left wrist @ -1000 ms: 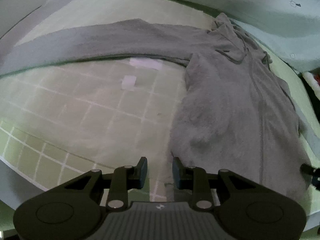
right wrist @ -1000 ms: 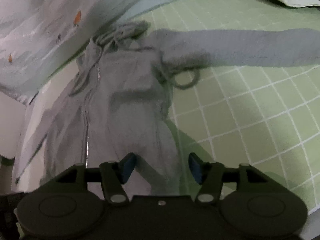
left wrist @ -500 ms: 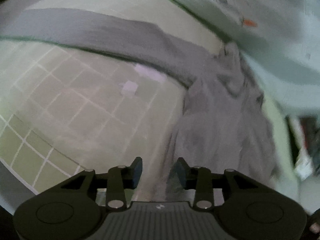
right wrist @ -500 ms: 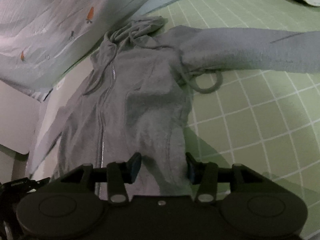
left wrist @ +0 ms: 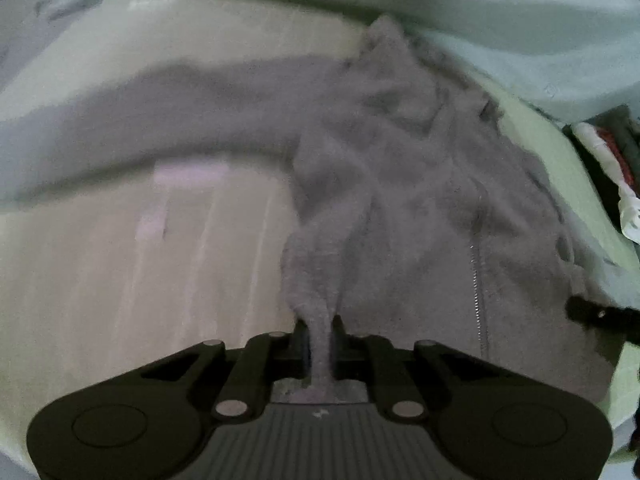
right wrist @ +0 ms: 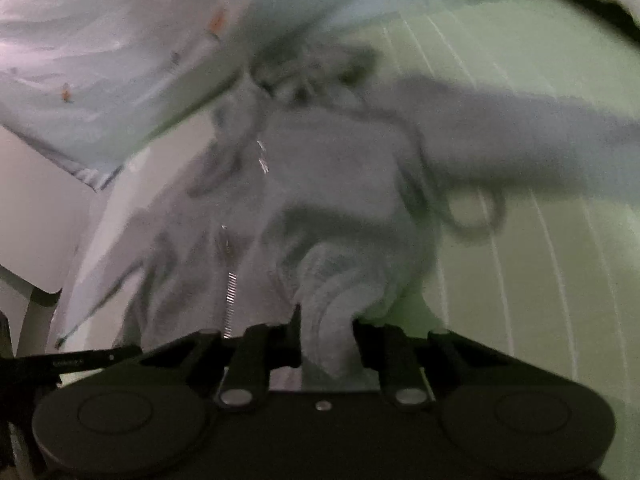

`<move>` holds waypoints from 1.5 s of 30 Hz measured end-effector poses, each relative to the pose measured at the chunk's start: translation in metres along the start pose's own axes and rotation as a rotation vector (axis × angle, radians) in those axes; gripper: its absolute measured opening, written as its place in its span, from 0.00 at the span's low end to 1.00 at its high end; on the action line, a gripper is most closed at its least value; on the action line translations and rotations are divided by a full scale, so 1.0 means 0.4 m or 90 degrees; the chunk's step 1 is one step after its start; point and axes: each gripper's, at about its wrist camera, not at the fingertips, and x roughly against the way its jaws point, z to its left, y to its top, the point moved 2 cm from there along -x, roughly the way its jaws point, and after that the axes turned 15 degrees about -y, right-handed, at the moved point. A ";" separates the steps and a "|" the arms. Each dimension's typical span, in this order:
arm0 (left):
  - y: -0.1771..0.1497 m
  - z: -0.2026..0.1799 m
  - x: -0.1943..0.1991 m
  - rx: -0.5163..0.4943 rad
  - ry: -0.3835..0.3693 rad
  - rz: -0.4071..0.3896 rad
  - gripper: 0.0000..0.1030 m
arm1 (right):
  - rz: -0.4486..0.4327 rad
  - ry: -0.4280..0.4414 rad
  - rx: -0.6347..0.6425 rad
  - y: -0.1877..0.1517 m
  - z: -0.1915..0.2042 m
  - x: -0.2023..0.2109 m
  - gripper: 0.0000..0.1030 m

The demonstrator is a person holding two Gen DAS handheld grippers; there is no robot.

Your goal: Fold clothes

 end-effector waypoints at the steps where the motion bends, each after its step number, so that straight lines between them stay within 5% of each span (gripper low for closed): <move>1: 0.034 -0.002 0.006 -0.004 -0.006 -0.023 0.10 | -0.016 0.003 -0.007 0.027 0.002 0.000 0.16; 5: 0.185 -0.009 0.000 -0.019 0.019 -0.120 0.15 | -0.068 -0.008 -0.068 0.139 0.006 -0.035 0.18; 7: 0.242 -0.008 -0.027 -0.026 0.055 -0.154 0.25 | -0.086 -0.032 -0.098 0.185 0.007 -0.071 0.44; 11: 0.270 -0.012 -0.065 -0.058 0.112 -0.109 0.28 | -0.069 -0.132 -0.060 0.206 0.014 -0.089 0.49; 13: 0.233 -0.010 -0.032 -0.068 0.108 -0.124 0.35 | -0.106 -0.148 -0.049 0.175 0.002 -0.041 0.76; 14: 0.206 -0.003 -0.014 -0.070 0.119 -0.127 0.36 | -0.125 -0.161 -0.042 0.153 -0.006 -0.016 0.80; 19: 0.069 0.019 0.057 -0.087 0.159 -0.110 0.34 | -0.139 -0.246 -0.002 0.031 -0.037 0.042 0.80; 22: 0.005 0.004 0.039 -0.136 0.135 -0.069 0.16 | -0.114 -0.270 0.003 -0.020 -0.042 0.032 0.80; 24: -0.022 -0.016 0.021 -0.175 0.129 -0.050 0.13 | -0.094 -0.275 -0.001 -0.045 -0.047 0.024 0.80; 34: -0.034 -0.047 -0.076 -0.302 0.170 0.009 0.09 | -0.063 -0.289 0.044 -0.093 -0.001 0.001 0.80; 39: -0.041 -0.052 -0.066 -0.340 0.130 0.012 0.11 | -0.058 -0.302 0.026 -0.093 -0.001 -0.005 0.80; 45: -0.062 -0.073 -0.090 -0.418 0.137 0.033 0.10 | -0.041 -0.310 0.020 -0.104 0.007 -0.022 0.80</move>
